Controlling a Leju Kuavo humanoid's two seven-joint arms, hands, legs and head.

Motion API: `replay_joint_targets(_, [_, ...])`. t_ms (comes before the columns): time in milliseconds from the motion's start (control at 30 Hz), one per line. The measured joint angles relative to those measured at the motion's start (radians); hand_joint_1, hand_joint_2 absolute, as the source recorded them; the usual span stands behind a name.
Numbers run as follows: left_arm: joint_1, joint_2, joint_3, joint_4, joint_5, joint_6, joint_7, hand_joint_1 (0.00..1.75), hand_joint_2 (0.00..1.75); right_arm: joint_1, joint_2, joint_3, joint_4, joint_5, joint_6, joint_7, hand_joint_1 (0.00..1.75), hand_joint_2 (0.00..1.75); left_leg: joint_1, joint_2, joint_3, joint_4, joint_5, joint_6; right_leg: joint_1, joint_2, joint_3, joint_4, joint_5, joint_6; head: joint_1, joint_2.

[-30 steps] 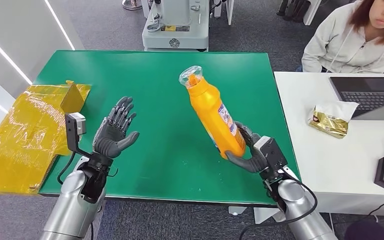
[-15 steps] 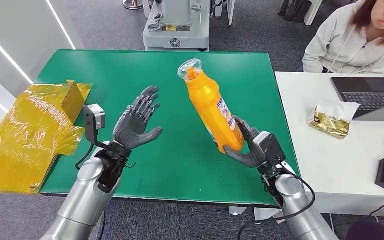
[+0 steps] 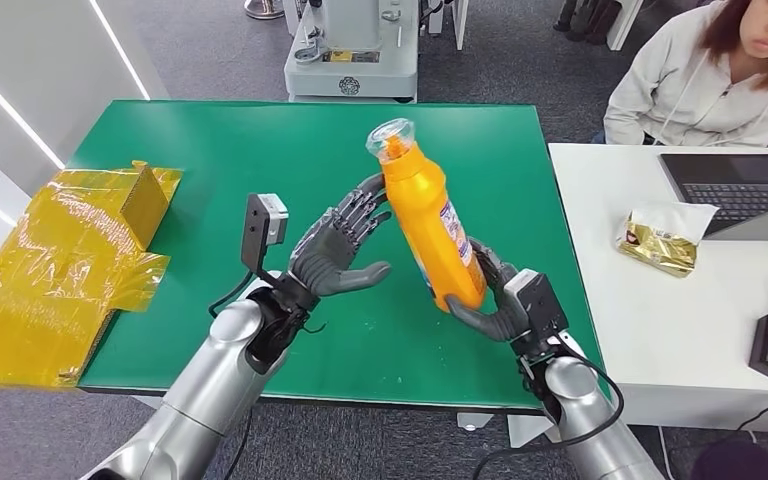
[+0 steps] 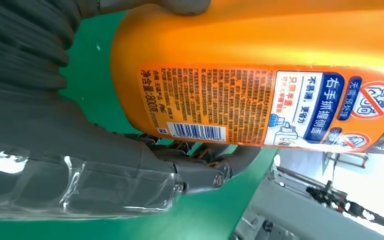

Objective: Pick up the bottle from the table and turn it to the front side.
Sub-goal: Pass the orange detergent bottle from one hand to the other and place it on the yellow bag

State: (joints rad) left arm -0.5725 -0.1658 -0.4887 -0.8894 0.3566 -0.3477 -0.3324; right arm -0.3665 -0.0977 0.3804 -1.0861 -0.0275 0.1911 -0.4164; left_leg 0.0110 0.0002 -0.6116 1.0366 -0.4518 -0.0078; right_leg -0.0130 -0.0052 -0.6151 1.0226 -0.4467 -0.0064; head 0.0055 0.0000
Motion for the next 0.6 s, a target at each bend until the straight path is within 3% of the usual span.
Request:
replay_joint_targets(300, [-0.113, -0.072, -0.058, 0.048, -0.020, 0.058, 0.026, 0.00, 1.75, -0.063, 0.042, 0.000, 0.072, -0.008, 0.005, -0.004, 1.75, 1.75, 0.000, 0.000, 0.000, 0.000, 0.000, 0.000, 0.000, 0.000, 0.000, 0.000, 0.001, 0.000, 0.000, 0.000])
replay_joint_targets(600, [-0.151, -0.088, -0.105, 0.112, -0.127, 0.168, -0.031, 0.00, 1.75, -0.046, 0.051, 0.000, 0.074, 0.000, -0.005, 0.028, 1.75, 1.75, 0.000, 0.000, 0.000, 0.000, 0.000, 0.000, 0.000, 0.000, 0.000, 0.000, 0.000, 0.000, 0.000, 0.000])
